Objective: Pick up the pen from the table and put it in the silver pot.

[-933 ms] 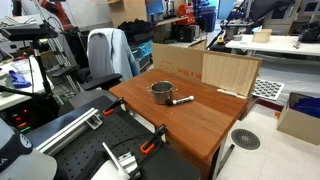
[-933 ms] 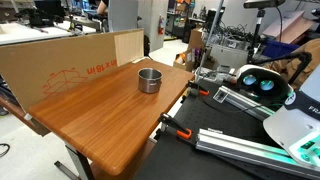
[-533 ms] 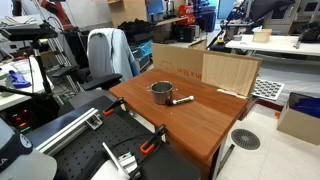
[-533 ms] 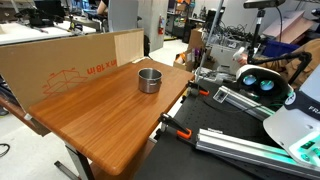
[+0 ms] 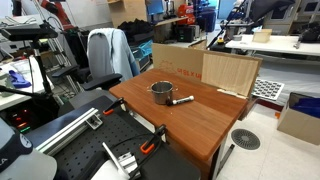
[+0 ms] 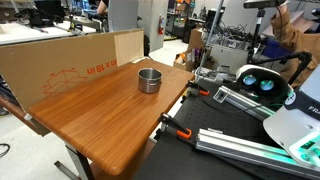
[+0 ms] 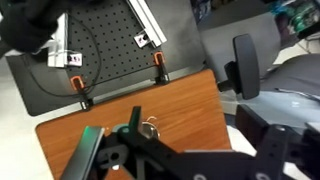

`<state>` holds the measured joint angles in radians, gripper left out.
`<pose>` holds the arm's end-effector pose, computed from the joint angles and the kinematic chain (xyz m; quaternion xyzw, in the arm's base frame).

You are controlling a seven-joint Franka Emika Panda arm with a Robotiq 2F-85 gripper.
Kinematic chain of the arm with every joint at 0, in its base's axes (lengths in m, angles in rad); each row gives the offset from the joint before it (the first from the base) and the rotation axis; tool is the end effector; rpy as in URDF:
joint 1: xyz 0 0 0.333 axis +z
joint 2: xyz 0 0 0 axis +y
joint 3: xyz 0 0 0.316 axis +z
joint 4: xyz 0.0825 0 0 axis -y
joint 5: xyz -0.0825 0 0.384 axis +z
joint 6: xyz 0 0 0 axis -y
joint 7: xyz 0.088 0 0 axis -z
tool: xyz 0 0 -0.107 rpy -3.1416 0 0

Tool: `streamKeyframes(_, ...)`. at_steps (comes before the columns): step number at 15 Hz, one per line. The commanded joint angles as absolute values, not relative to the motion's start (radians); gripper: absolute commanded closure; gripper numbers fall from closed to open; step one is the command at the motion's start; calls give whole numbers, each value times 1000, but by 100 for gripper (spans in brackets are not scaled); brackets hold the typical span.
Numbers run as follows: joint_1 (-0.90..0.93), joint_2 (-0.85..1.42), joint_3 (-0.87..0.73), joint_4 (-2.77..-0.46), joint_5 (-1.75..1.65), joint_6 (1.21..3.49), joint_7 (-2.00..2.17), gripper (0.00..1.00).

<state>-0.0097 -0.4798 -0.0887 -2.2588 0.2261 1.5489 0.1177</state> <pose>0.3822 -0.0175 0.5314 -0.9784 0.1095 0.1170 0.1308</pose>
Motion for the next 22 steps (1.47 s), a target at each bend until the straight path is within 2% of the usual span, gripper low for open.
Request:
streamKeyframes(1, -36, -478, -68, -2256, 234, 1544, 109, 0)
streamKeyframes(4, -36, -478, -68, -2256, 234, 1544, 109, 0)
streamKeyframes(9, -79, -478, -36, -2345, 142, 1738, 157, 0)
streamKeyframes(15, -125, -383, -57, -2463, 71, 2034, 160, 0)
streamKeyframes(22, -149, -132, -81, -2510, 53, 2465, 213, 0)
